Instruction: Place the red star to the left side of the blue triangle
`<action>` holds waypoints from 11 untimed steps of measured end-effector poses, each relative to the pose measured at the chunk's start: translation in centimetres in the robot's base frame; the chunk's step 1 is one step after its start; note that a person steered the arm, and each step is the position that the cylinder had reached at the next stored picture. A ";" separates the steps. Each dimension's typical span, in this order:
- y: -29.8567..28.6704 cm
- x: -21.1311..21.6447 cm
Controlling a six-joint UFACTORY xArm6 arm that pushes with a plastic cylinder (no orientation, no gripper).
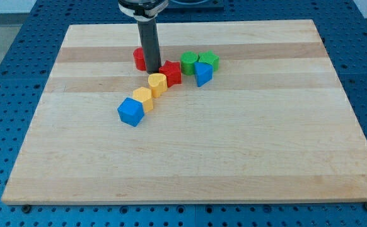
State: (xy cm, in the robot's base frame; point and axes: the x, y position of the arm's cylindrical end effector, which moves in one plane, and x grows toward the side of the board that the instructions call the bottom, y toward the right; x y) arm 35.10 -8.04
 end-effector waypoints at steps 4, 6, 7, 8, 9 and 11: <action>2.2 1.9; 2.2 1.9; 2.8 1.9; 2.8 1.9; 2.8 1.9; 1.4 2.0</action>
